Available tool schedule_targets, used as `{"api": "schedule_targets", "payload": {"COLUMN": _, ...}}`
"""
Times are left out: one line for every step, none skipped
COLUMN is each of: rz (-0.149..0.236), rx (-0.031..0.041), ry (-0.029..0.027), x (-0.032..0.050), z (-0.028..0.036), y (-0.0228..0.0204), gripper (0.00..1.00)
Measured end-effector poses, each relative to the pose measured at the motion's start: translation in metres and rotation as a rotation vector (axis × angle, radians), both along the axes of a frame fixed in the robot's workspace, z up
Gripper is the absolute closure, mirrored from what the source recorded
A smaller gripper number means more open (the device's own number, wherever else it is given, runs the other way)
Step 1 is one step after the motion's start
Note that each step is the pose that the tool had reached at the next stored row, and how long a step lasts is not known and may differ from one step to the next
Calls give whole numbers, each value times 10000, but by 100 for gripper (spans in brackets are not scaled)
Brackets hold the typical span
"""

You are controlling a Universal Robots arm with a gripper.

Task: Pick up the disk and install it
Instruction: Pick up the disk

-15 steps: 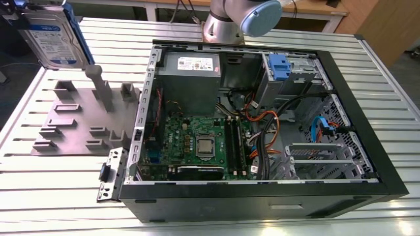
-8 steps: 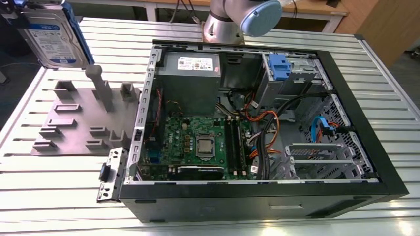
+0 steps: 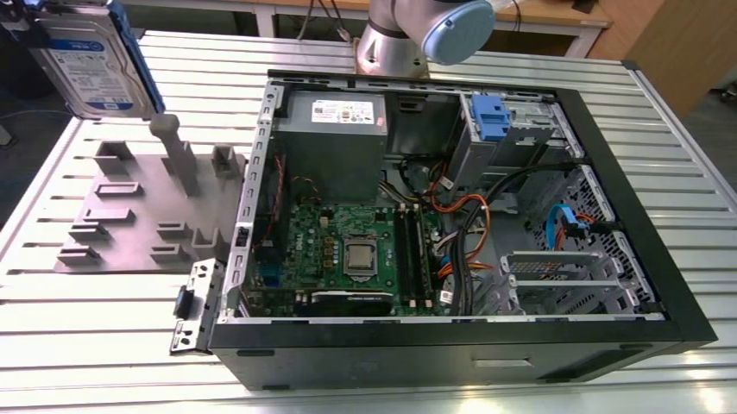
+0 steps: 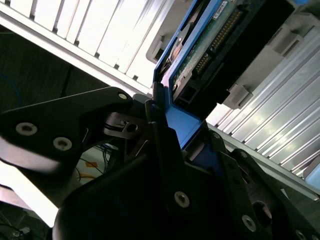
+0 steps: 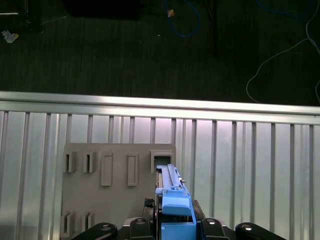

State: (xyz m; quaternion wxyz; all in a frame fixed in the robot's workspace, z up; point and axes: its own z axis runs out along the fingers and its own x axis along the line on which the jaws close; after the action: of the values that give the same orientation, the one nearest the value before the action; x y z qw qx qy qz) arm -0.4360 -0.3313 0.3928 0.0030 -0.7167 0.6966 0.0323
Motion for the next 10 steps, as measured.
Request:
{"api": "schedule_targets", "payload": {"rz": 0, "rx": 1, "ry": -1, "x": 0, "z": 2, "y": 0, "gripper": 63}}
{"api": "schedule_targets", "payload": {"rz": 0, "rx": 0, "ry": 1, "x": 0, "z": 6, "y": 0, "gripper": 63}}
{"api": "schedule_targets", "payload": {"rz": 0, "rx": 1, "ry": 0, "x": 0, "z": 9, "y": 0, "gripper": 63}}
{"api": "schedule_targets", "payload": {"rz": 0, "rx": 0, "ry": 0, "x": 0, "z": 14, "y": 0, "gripper": 63}}
{"api": "schedule_targets", "payload": {"rz": 0, "rx": 0, "ry": 0, "x": 0, "z": 18, "y": 0, "gripper": 63}}
{"api": "schedule_targets", "payload": {"rz": 0, "rx": 0, "ry": 0, "x": 0, "z": 24, "y": 0, "gripper": 63}}
{"api": "schedule_targets", "payload": {"rz": 0, "rx": 0, "ry": 0, "x": 0, "z": 31, "y": 0, "gripper": 63}}
{"api": "schedule_targets", "payload": {"rz": 0, "rx": 0, "ry": 0, "x": 0, "z": 36, "y": 0, "gripper": 63}}
{"api": "schedule_targets", "payload": {"rz": 0, "rx": 1, "ry": -1, "x": 0, "z": 41, "y": 0, "gripper": 63}}
{"api": "schedule_targets", "payload": {"rz": 0, "rx": 1, "ry": -1, "x": 0, "z": 46, "y": 0, "gripper": 63}}
